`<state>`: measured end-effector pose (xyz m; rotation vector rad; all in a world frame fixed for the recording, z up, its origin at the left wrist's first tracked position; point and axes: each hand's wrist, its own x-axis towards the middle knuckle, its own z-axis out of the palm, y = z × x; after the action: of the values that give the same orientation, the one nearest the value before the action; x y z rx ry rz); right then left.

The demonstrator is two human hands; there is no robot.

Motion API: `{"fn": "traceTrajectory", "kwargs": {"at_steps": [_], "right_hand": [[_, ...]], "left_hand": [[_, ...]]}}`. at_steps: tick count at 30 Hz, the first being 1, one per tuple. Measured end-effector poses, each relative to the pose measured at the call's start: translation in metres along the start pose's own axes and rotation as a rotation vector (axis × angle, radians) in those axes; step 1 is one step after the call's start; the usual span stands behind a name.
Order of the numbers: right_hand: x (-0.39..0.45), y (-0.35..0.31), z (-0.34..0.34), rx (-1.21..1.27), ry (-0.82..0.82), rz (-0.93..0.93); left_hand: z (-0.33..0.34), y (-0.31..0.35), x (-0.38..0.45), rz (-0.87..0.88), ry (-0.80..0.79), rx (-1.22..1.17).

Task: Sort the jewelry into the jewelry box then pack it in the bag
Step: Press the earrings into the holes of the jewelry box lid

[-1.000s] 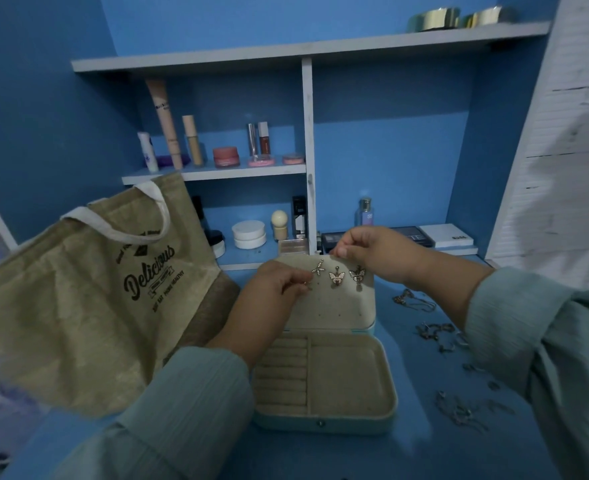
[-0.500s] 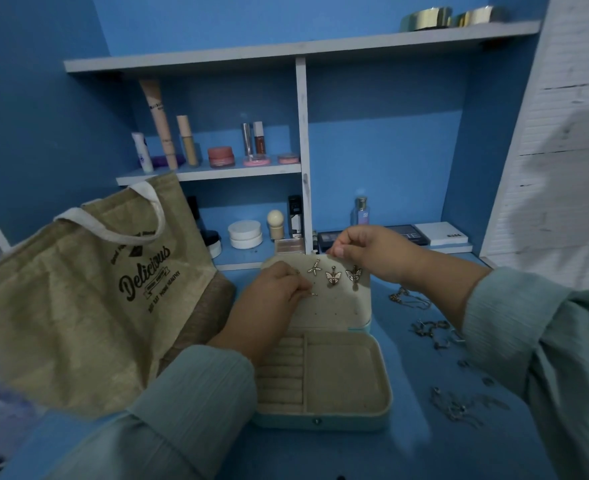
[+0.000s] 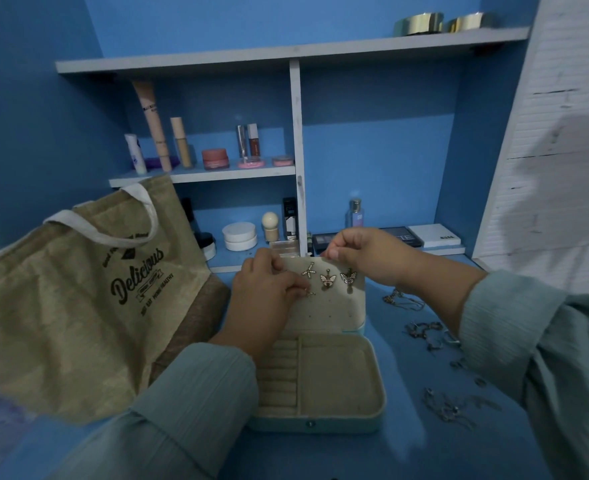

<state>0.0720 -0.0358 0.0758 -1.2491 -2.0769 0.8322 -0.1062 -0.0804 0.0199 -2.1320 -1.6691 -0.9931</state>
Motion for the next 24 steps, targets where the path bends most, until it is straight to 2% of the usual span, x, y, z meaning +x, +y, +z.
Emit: {"fn": "traceTrajectory", "kwargs": {"at_steps": [6, 11, 15, 19, 24], "right_hand": [[-0.003, -0.003, 0.0, 0.007, 0.001, -0.001], [-0.004, -0.004, 0.0, 0.013, -0.005, 0.002], [-0.006, -0.006, 0.0, 0.012, -0.007, -0.002], [-0.009, -0.008, -0.001, 0.012, -0.01, -0.001], [-0.009, -0.009, -0.002, 0.005, -0.007, 0.019]], "left_hand": [[-0.003, 0.004, 0.0, -0.013, -0.005, 0.08], [-0.007, 0.013, -0.001, -0.086, -0.135, 0.173], [-0.008, 0.017, -0.004, -0.144, -0.156, 0.17], [-0.007, 0.018, -0.006, -0.149, -0.128, 0.176], [-0.002, 0.017, -0.005, -0.167, 0.02, 0.162]]}}
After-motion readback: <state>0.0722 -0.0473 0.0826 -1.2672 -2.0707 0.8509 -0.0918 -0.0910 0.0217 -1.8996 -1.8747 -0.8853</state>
